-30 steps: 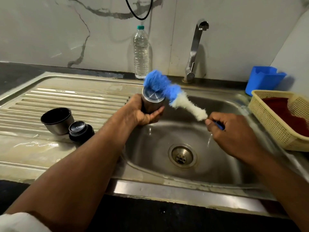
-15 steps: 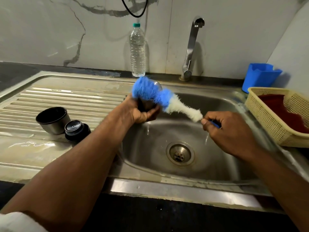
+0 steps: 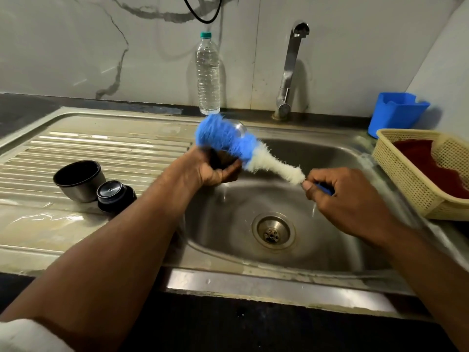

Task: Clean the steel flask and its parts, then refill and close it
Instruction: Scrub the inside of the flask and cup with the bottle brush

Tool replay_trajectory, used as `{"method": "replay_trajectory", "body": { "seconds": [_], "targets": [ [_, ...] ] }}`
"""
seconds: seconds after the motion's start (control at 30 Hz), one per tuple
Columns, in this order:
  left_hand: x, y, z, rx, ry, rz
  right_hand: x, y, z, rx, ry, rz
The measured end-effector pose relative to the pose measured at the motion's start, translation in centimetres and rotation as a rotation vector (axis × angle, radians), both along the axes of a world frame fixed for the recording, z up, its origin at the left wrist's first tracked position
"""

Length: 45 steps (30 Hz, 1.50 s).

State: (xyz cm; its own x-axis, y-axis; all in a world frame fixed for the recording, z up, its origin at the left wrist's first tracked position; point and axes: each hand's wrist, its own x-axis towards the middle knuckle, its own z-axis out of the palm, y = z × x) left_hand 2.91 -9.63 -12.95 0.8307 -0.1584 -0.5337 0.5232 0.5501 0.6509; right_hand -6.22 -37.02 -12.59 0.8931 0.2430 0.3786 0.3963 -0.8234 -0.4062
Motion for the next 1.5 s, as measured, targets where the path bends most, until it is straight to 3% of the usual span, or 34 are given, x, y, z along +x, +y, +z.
{"method": "replay_trajectory", "body": {
  "seconds": [0.17, 0.37, 0.6, 0.97, 1.13, 1.27, 1.5],
  "targets": [
    [0.2, 0.0, 0.4, 0.039, 0.026, -0.010, 0.1, -0.2, 0.1, 0.068, -0.011, -0.031],
    [0.4, 0.2, 0.2, 0.005, 0.009, -0.012, -0.1, -0.1, 0.1, 0.008, 0.009, -0.020],
    [1.1, -0.2, 0.4, 0.113, 0.008, 0.001, 1.2, -1.6, -0.1, 0.041, 0.010, -0.246],
    [0.3, -1.8, -0.5, 0.593, -0.147, -0.343, 3.0, -2.4, -0.8, 0.230, 0.112, -0.358],
    [-0.3, -2.0, -1.5, 1.106, -0.377, -0.258, 3.4, -2.4, -1.0, 0.269, 0.141, -0.366],
    [-0.3, -1.6, -2.5, 1.399, -0.474, -0.219, 3.4, -2.1, -1.0, 0.273, 0.167, -0.346],
    [-0.2, -1.6, -3.2, 1.435, -0.476, -0.076, 3.3, -1.7, -1.2, 0.294, 0.220, -0.347]
  ]
}}
